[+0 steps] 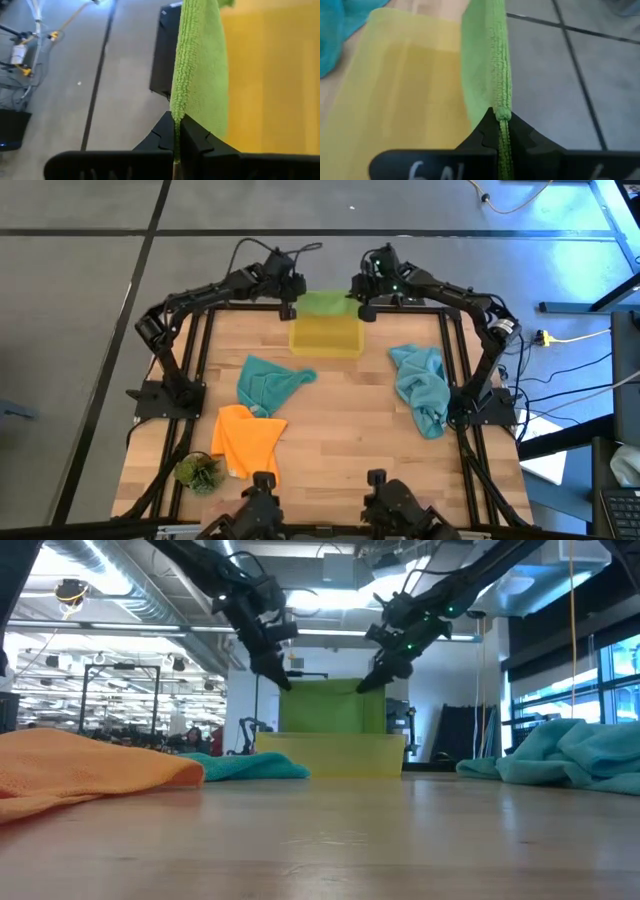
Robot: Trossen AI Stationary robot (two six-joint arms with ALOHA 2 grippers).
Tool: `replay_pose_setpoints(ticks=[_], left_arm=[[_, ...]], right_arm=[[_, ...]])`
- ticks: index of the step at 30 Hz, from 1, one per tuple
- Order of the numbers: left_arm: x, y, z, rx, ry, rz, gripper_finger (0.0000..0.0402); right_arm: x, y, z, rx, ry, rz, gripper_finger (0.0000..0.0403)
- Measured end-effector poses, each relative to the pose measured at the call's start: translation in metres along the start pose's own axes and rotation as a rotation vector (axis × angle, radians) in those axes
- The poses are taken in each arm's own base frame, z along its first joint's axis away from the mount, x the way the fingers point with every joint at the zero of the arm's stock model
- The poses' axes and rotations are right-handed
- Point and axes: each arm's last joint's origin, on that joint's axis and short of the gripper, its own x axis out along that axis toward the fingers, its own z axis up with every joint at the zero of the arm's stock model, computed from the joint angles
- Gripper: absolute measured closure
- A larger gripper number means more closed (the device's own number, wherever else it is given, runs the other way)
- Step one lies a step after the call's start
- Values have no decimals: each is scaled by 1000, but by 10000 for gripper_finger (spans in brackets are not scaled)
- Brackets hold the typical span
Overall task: Fold microfiber towels
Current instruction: Put the green microfiber cloth into the yellow bin
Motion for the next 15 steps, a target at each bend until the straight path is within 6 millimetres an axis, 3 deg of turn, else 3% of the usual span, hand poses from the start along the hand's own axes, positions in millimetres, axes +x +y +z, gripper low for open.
replay_pose_setpoints(ticks=[15], left_arm=[[24, -59, -14, 97, 63, -127, 401]], right_arm=[[27, 41, -34, -32, 24, 104, 395]])
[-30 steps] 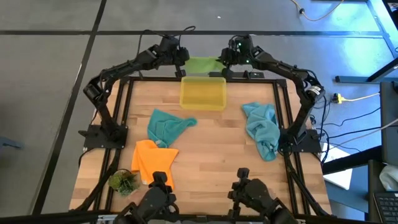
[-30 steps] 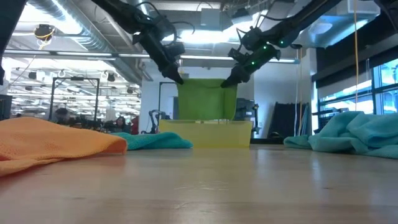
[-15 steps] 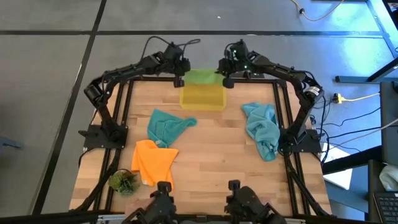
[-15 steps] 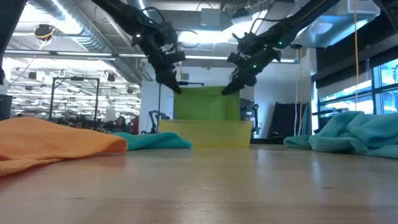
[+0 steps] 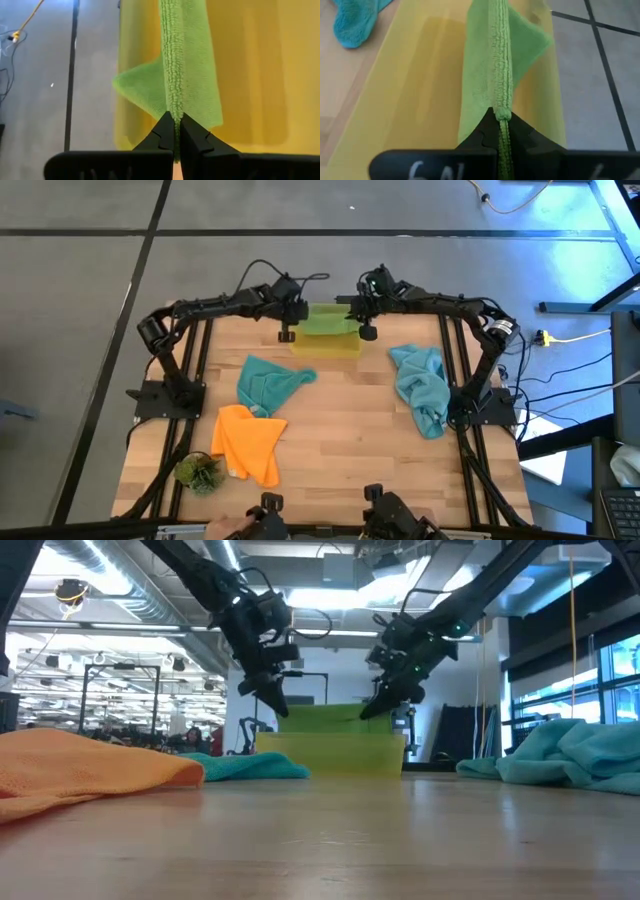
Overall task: Fold microfiber towels
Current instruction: Put the green microfiber cloth into the yellow bin
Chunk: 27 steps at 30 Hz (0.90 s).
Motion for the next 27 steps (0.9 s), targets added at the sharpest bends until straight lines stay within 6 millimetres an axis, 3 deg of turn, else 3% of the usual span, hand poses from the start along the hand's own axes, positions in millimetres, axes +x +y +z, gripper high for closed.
replay_pose_setpoints(ticks=[4, 9, 18, 23, 27], left_arm=[[4, -5, 0, 4, -5, 11, 401], [-3, 6, 7, 3, 3, 100, 401], [-38, 52, 34, 27, -54, 313, 401], [-53, 79, 31, -10, -85, 400, 401], [-54, 89, 21, -48, -122, 386, 401]], right_arm=[[2, 2, -3, 12, -3, -11, 395], [-2, -6, 5, 12, 5, -67, 395], [-27, -41, 38, -34, -44, -226, 395], [-43, -60, 47, -77, -39, -340, 395], [-48, -67, 44, -77, -28, -376, 395]])
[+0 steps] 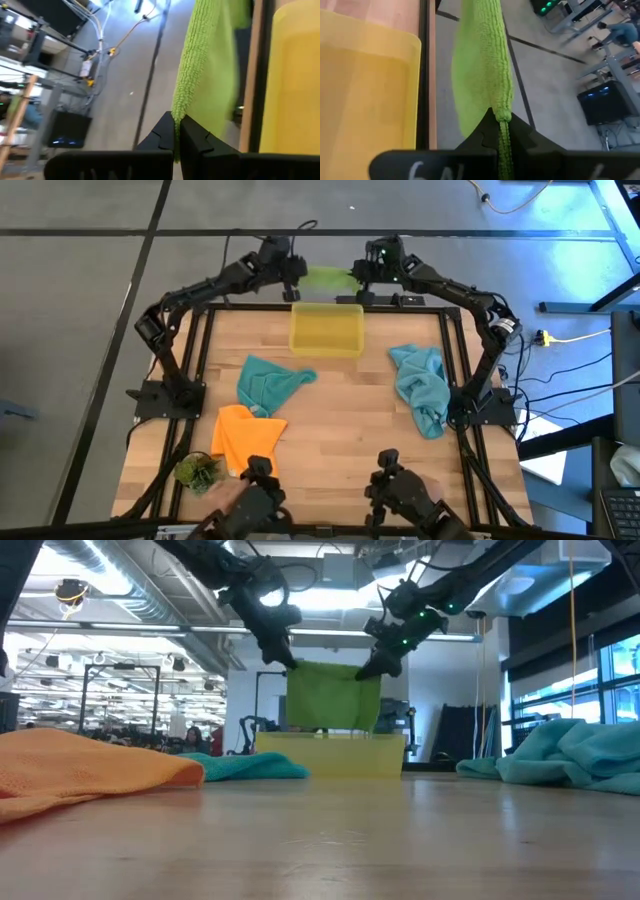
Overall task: Fold microfiber towels
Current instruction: Put the green microfiber cloth into the yellow bin
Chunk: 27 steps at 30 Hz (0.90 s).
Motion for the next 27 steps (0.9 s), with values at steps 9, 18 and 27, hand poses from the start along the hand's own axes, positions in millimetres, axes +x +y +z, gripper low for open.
replay_pose_setpoints(ticks=[9, 18, 27], left_arm=[[20, -39, -27, -15, 58, -214, 401], [22, -84, -31, 53, 128, -296, 401], [8, -97, -17, 145, 183, -255, 401]], right_arm=[[11, 29, -28, 13, 46, 111, 395], [21, 74, -39, -22, 86, 203, 395], [20, 80, -25, -12, 80, 187, 395]])
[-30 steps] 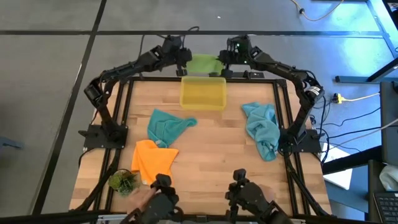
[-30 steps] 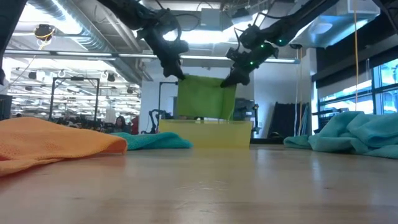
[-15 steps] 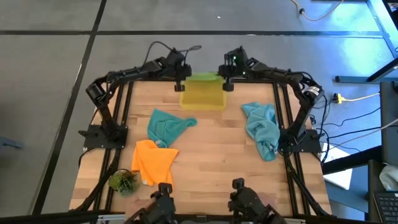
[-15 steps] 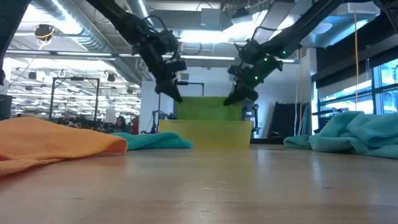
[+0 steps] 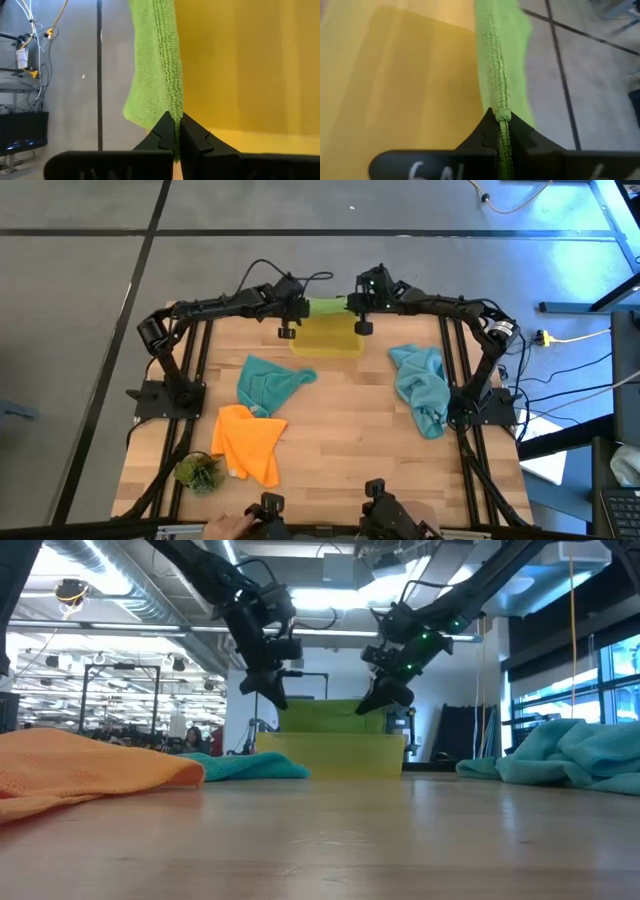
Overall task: Fold microfiber towels
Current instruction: Put the green microfiber cloth into the yellow bin
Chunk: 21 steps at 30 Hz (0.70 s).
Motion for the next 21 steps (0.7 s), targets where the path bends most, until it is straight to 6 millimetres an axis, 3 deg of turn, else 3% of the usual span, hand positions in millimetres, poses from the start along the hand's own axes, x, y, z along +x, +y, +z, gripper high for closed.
replay_pose_setpoints(ticks=[12, 17, 21], left_arm=[[-9, -30, 13, 63, 35, -115, 401], [-11, -37, 15, 14, -15, -224, 401], [0, -42, 14, -4, -13, -285, 401]], right_arm=[[1, 33, 19, 4, 66, 101, 395], [1, 44, 20, 7, 98, 161, 395], [8, 47, 16, 56, 123, 182, 395]])
